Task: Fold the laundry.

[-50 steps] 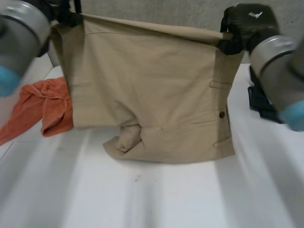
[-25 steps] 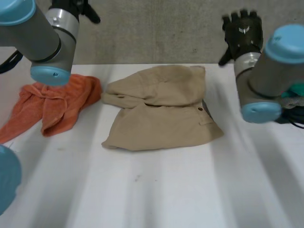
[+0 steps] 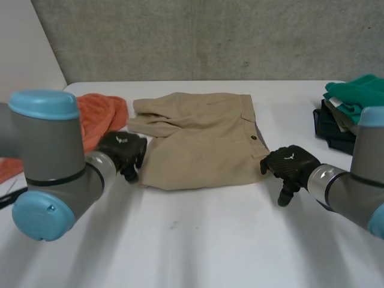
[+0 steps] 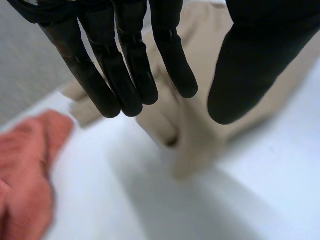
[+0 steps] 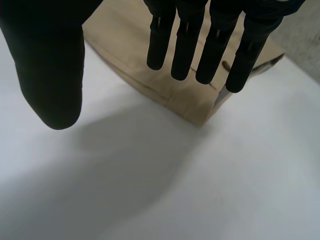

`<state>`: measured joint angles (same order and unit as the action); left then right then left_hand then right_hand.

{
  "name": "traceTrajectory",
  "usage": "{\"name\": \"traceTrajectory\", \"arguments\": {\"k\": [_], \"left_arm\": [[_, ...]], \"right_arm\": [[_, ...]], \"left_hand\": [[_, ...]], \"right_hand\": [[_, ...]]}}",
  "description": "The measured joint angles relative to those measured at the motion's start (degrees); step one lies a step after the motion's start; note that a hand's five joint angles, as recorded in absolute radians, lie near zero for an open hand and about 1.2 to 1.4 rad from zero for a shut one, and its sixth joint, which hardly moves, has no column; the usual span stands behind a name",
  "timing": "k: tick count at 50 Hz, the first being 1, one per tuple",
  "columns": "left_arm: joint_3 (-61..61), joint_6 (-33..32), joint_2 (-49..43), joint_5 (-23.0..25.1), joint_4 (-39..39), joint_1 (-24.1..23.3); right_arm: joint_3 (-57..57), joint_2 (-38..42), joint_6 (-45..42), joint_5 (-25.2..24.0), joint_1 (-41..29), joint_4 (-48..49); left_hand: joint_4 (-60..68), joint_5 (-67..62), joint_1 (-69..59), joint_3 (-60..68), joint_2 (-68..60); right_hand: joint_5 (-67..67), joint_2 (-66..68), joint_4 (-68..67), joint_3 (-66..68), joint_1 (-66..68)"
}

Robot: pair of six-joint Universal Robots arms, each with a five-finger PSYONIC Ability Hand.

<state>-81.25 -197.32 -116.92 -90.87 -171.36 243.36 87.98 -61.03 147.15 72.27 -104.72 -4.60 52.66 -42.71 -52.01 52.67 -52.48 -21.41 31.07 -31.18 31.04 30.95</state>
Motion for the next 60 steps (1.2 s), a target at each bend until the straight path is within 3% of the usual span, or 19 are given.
{"name": "traceTrajectory", "arguments": {"k": [8,22,28,30,31,32,34,41,51,53,56,60], "left_arm": [[2.58,0.16,-6.19,3.43,1.18,1.76],[18.17,-1.41,-17.76,1.16,1.81,0.60],[23.99,-4.10,-21.49,-1.85,1.67,-0.40],[25.67,-5.28,-22.54,-2.59,1.35,-0.71],[26.68,-6.02,-23.15,-2.91,1.00,-0.88],[26.68,-6.02,-23.15,-2.91,1.00,-0.88],[28.88,-7.78,-24.60,-3.38,-0.01,-1.30],[33.60,-12.43,-27.81,-3.80,-2.08,-2.32],[38.50,-17.13,-30.58,-3.56,-3.76,-3.52],[39.60,-18.17,-31.27,-3.57,-3.86,-3.74],[41.20,-19.78,-32.15,-3.89,-3.66,-3.97],[41.66,-20.45,-31.39,-4.91,-2.93,-4.25]], "right_arm": [[0.01,5.05,0.16,-1.59,-0.18,12.35],[-8.15,13.44,0.60,-2.10,-2.74,16.40],[-11.00,15.38,1.16,-0.05,-3.93,17.78],[-11.92,16.01,1.45,0.76,-4.23,18.41],[-12.47,16.41,1.61,1.27,-4.39,18.76],[-12.47,16.41,1.61,1.27,-4.39,18.76],[-13.74,17.29,1.92,2.39,-4.65,19.44],[-13.81,15.78,3.17,4.78,-4.67,18.91],[-8.03,5.12,9.07,5.57,-4.58,13.49],[-7.35,3.59,9.80,5.54,-4.56,12.35],[-6.42,0.76,10.81,5.54,-4.49,9.49],[-6.24,-1.12,10.71,5.63,-4.24,5.58]], "left_hand": [[-20.97,21.15,20.18,-20.63,20.71],[-29.68,29.89,24.96,-28.96,28.93],[-30.43,30.85,26.36,-29.78,29.83],[-30.43,30.85,26.36,-29.78,29.83],[-30.43,30.85,26.36,-29.78,29.83],[-30.43,30.85,26.36,-29.78,29.83],[-30.43,30.85,26.36,-29.78,29.83],[-29.96,29.58,26.35,-29.57,29.29],[-16.40,16.67,15.78,-16.22,16.03],[-9.96,10.30,8.02,-10.08,9.85],[11.27,-10.55,-13.88,10.90,-11.94],[15.67,-13.42,-14.41,15.23,-15.86]], "right_hand": [[2.93,-1.76,1.74,-1.61,-1.03],[3.78,-1.97,2.20,-1.78,-1.33],[3.62,7.67,-7.49,7.77,8.10],[-2.93,12.66,-12.41,12.70,12.76],[-13.55,19.53,-19.09,19.37,18.70],[-13.55,19.53,-19.09,19.37,18.70],[-31.59,34.72,-34.56,34.45,31.33],[-34.81,35.72,-37.12,35.97,32.39],[-34.81,35.72,-37.16,35.97,32.39],[-34.81,35.72,-37.17,35.97,32.39],[-34.81,35.72,-37.18,36.24,32.39],[-34.81,35.72,-37.20,36.28,32.39]]}}
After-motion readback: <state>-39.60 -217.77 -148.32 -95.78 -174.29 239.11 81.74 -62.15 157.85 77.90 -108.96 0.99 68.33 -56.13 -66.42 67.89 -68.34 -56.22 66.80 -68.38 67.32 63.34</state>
